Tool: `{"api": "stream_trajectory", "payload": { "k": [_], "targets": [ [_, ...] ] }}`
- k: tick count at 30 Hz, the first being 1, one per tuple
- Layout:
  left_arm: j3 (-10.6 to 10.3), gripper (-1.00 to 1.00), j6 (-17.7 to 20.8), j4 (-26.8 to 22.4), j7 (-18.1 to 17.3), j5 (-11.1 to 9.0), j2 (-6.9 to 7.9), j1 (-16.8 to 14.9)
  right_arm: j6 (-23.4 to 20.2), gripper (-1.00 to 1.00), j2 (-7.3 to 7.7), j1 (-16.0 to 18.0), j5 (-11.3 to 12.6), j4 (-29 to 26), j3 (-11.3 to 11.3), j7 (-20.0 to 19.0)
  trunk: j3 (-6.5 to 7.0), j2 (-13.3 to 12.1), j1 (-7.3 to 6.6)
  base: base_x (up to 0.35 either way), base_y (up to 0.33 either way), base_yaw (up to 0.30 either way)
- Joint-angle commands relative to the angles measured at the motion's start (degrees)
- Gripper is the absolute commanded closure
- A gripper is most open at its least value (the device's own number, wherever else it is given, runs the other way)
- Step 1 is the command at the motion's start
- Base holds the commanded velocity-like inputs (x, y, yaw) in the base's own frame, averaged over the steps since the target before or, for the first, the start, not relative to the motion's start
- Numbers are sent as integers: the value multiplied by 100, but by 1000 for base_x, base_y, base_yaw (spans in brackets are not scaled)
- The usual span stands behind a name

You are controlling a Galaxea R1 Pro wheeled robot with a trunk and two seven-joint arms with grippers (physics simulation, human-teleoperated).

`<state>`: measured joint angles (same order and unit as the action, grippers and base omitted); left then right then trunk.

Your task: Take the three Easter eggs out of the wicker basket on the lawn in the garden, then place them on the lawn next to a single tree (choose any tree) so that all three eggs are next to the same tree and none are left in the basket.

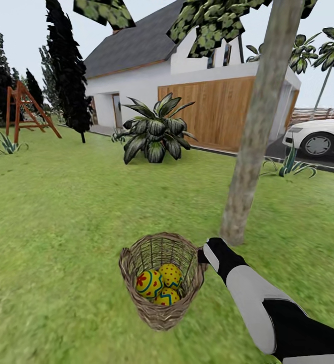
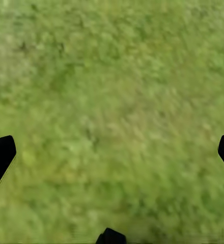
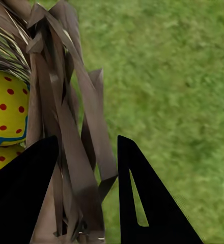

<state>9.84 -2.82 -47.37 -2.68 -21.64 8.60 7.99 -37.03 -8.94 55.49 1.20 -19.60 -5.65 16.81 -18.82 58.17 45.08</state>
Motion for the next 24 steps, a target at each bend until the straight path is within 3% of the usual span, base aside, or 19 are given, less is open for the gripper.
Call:
{"api": "stream_trajectory", "payload": {
  "k": [1, 7, 24],
  "targets": [
    [1, -100, -25, 0, -25, -60, 1, 1, -5, 100, -8, 5, 38, -8, -50, 24, -5, 5, 3, 194, 291, -164],
    [1, -100, -68, 0, -22, -60, 1, 2, -6, 100, -10, 5, 38, -8, -50, 24, -3, 5, 3, 234, 266, -37],
    [1, -100, -78, 0, -23, -60, 1, 8, -4, 100, -11, 5, 38, -8, -50, 24, 71, 5, 3, 251, 257, -146]
  ]
}}
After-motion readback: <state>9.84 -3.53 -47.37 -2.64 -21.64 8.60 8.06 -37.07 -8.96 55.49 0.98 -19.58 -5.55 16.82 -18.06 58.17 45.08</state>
